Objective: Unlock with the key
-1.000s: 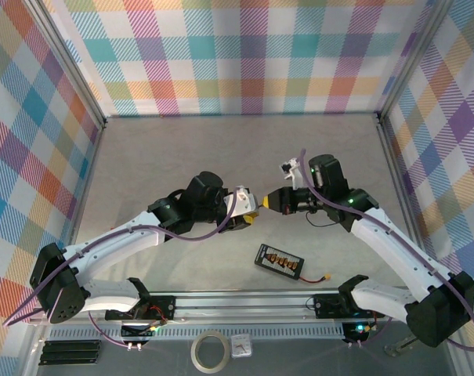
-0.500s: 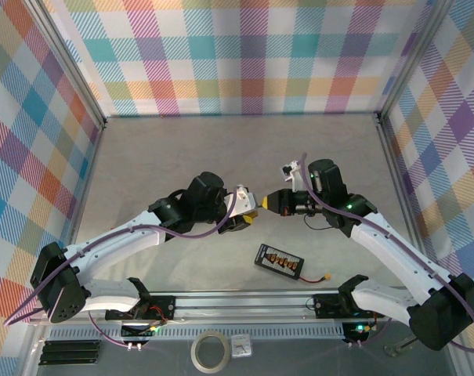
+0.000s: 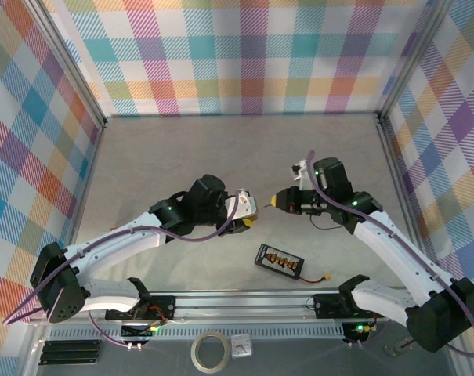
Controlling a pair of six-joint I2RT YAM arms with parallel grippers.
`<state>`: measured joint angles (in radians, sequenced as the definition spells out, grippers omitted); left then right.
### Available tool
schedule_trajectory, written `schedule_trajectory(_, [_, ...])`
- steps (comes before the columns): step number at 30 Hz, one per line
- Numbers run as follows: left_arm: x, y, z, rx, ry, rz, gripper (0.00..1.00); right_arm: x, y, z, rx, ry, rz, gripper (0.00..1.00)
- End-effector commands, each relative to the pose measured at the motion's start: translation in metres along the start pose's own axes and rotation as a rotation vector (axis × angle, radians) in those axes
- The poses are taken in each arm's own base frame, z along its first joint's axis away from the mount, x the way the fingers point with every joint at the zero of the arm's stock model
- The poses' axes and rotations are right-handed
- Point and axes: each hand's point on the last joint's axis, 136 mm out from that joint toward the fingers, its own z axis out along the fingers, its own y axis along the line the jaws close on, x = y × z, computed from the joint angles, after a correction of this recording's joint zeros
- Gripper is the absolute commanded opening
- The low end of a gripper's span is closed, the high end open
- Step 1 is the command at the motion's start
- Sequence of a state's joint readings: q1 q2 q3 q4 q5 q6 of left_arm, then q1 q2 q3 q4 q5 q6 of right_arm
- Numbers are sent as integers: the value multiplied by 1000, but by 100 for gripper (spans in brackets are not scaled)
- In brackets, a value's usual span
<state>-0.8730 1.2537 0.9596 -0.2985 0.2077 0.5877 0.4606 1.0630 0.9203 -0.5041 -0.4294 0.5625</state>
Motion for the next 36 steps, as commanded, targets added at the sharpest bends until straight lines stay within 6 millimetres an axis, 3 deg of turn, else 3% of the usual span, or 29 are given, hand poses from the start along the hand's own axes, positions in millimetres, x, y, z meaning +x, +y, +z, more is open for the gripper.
schedule_trajectory(1, [20,-5,-5,-7,88,3,0,2,-16,-9,69,2,66,0])
schedule_trajectory(6, [67,-15,-1,36,313,-75,0,4,-20,-12,94,7,64,0])
schedule_trajectory(15, [118,-23,13,94,536,-133,0,8,-18,-12,73,15,66,0])
schedule_trajectory(27, [149,-30,38,159,668,-117,0,20,-19,-16,60,24,69,0])
schedule_trajectory(33, [143,-32,44,161,572,-82,0,25,-15,-15,11,23,76,0])
schedule_trajectory(36, [149,-36,44,177,571,-44,0,29,-19,-13,21,35,89,0])
